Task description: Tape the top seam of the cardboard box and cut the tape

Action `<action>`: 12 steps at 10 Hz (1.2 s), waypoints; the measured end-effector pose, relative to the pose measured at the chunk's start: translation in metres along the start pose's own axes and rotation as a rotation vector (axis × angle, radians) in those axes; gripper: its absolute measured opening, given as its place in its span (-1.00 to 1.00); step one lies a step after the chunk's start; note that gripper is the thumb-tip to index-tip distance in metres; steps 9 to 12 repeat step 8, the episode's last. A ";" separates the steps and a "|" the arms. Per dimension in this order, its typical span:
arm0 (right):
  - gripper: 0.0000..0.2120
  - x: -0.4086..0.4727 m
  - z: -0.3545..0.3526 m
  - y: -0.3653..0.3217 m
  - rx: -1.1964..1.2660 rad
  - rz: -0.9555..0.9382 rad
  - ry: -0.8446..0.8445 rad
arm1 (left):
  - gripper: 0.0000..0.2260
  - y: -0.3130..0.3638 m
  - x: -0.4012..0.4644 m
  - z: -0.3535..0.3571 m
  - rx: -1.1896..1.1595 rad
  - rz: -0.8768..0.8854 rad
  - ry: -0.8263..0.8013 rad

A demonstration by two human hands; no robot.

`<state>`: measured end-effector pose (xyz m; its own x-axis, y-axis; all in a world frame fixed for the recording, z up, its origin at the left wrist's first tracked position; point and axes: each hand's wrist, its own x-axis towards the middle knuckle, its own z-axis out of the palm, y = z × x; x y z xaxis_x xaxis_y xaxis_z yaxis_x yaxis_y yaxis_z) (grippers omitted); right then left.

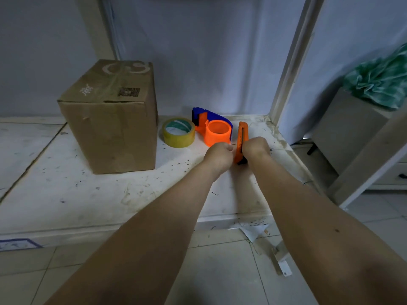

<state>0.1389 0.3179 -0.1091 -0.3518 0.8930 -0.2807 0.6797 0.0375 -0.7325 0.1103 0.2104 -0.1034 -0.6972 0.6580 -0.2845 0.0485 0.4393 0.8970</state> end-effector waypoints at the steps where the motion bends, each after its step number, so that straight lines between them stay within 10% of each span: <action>1: -0.75 0.016 0.005 -0.003 -0.005 -0.008 0.011 | -0.67 -0.006 0.016 0.002 0.001 -0.008 0.007; 12: -0.65 -0.005 -0.002 0.005 -0.120 -0.149 0.162 | -0.65 -0.009 -0.003 -0.009 -0.060 0.023 0.053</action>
